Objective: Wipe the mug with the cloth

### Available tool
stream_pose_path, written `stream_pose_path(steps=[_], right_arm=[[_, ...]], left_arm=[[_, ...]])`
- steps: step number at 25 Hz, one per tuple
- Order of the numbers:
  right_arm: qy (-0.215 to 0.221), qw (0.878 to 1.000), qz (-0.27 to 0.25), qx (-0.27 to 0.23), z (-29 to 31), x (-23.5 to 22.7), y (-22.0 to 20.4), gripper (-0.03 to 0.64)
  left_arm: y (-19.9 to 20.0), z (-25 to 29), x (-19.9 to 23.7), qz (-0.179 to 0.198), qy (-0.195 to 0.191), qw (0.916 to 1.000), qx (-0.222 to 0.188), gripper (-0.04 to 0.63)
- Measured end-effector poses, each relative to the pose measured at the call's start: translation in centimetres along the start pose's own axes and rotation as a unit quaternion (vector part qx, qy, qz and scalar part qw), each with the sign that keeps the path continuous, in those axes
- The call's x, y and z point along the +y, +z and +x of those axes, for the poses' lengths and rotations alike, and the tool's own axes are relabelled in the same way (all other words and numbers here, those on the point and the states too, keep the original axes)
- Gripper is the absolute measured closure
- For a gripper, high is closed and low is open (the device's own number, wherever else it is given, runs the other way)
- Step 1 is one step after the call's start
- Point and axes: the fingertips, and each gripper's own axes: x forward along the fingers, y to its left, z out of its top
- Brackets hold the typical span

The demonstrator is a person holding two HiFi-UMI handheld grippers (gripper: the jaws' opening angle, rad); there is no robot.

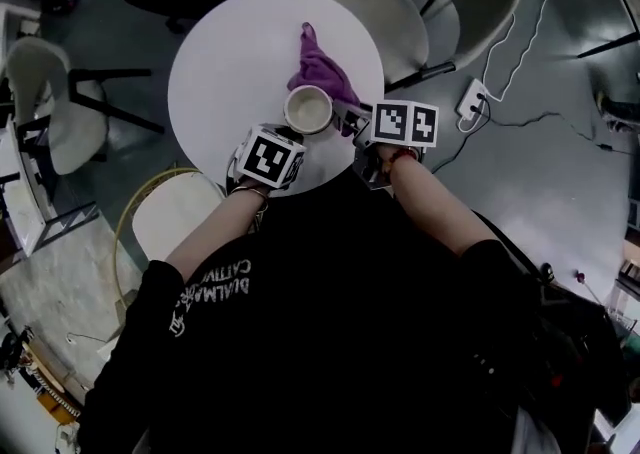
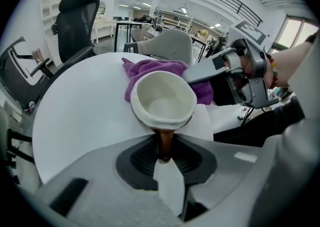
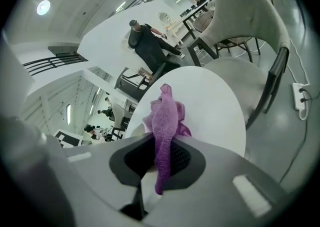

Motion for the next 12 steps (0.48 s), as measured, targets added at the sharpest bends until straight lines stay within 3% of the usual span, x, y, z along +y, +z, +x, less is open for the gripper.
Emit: stream_pose_path(steps=[8,12], right_arm=[[-0.027,0.997,-0.036,0.055,0.1,0.8,-1.4,0.586],[-0.04,0.996,-0.052,0.057,-0.1,0.9,-1.5,0.586]], left_arm=[[-1.2,-0.5,0.3,0.003,-0.018,0.9998,0.004,0.529],[-0.6,-0.5,0.4,0.005,-0.019,0.9997,-0.014,0.529]])
